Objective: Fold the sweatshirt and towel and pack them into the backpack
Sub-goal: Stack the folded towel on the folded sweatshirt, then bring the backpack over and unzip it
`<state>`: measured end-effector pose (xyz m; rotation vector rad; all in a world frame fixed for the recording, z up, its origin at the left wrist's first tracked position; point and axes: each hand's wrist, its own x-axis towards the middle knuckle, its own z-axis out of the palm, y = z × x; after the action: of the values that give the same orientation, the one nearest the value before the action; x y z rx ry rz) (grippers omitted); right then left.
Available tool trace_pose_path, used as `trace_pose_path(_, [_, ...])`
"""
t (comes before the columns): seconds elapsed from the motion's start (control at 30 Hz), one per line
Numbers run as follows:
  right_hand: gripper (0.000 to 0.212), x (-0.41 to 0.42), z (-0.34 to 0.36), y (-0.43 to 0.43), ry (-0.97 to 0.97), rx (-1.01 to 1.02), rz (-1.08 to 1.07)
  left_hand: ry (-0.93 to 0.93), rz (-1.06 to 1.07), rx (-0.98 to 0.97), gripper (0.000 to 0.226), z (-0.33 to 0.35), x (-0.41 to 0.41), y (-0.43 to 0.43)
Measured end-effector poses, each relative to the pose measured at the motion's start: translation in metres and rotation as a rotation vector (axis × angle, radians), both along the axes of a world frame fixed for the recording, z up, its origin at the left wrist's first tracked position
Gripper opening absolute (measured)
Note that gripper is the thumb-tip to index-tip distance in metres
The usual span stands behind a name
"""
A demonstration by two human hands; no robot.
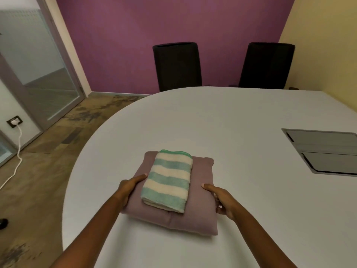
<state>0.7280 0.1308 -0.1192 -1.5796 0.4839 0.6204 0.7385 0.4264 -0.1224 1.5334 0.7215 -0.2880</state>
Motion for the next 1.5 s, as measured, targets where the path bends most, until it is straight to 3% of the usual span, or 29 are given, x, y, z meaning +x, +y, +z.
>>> trace_pose_path(0.3, [0.042, 0.014, -0.014, 0.091, -0.002, 0.01, 0.064, 0.009, 0.111, 0.083, 0.048, -0.002, -0.001, 0.084])
trace_pose_path(0.43, [0.038, 0.011, -0.029, 0.105, 0.0, -0.061, 0.071, 0.009, 0.074, 0.15, 0.028, -0.023, -0.013, 0.092])
trace_pose_path(0.7, [0.043, -0.001, -0.045, 0.106, -0.094, -0.187, 0.068, -0.104, -0.144, 0.686, 0.043, -0.051, -0.039, 0.088])
trace_pose_path(0.87, [0.071, -0.026, -0.049, 0.105, -0.229, -0.378, 0.086, -0.115, -0.173, 1.015, 0.051, -0.068, -0.066, 0.071])
trace_pose_path(0.97, [0.108, -0.045, -0.056, 0.096, -0.327, -0.552, 0.161, -0.149, -0.125, 1.06, 0.051, -0.074, -0.082, 0.06])
trace_pose_path(1.03, [0.105, -0.06, -0.063, 0.088, -0.348, -0.724, 0.271, -0.152, -0.123, 1.058, 0.047, -0.077, -0.091, 0.05])
trace_pose_path(1.13, [0.135, -0.082, -0.074, 0.069, -0.415, -0.954, 0.462, -0.097, -0.227, 1.026, 0.063, -0.077, -0.108, 0.029])
trace_pose_path(1.17, [0.134, -0.089, -0.078, 0.062, -0.449, -0.995, 0.504, -0.101, -0.255, 1.031, 0.068, -0.078, -0.114, 0.02])
trace_pose_path(1.23, [0.106, -0.104, -0.092, 0.041, -0.485, -1.055, 0.579, -0.129, -0.298, 1.061, 0.077, -0.085, -0.127, 0.001])
trace_pose_path(1.37, [0.06, -0.141, -0.119, 0.008, -0.552, -1.122, 0.585, -0.228, -0.4, 1.175, 0.068, -0.092, -0.154, -0.044])
trace_pose_path(1.5, [0.055, -0.174, -0.108, -0.019, -0.549, -1.181, 0.554, -0.297, -0.562, 1.174, 0.063, -0.088, -0.181, -0.095])
